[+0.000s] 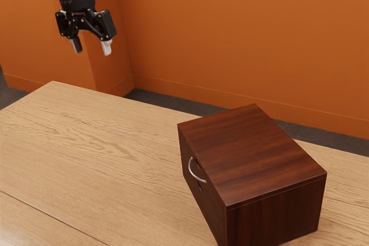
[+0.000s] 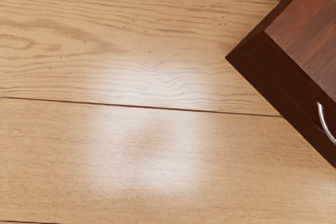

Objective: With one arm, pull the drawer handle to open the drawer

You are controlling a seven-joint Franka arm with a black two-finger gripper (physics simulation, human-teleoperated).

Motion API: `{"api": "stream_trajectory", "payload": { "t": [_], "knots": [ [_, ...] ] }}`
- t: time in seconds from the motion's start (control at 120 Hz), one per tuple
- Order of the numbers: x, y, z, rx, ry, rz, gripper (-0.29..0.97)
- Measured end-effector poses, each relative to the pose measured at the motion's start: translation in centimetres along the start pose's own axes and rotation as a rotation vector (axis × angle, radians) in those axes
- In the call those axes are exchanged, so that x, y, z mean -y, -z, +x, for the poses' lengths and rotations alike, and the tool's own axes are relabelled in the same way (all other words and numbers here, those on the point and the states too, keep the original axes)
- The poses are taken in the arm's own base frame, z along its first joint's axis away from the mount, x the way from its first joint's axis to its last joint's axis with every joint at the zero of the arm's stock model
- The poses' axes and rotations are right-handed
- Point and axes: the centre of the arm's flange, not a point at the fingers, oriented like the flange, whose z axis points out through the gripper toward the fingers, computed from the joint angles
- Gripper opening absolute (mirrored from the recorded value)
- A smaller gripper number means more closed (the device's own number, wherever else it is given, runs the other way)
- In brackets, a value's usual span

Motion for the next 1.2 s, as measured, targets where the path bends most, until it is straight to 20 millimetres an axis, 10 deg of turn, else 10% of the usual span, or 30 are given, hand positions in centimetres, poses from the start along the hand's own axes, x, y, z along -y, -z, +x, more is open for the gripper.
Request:
{"api": "stream_trajectory", "payload": {
  "t": [0.217,0.392,0.567,1.008,1.2],
  "knots": [
    [1.0,1.2,0.6,-0.088,0.032,-0.008,0.68],
    [3.5,11.3,-4.1,-0.258,0.148,0.023,0.68],
    [5.2,11.0,-4.8,-0.213,0.379,0.026,0.68],
    [5.3,-10.2,3.2,-0.044,0.775,-0.076,0.67],
    [6.2,-14.2,4.0,-0.113,0.922,-0.230,0.66]
  ]
}}
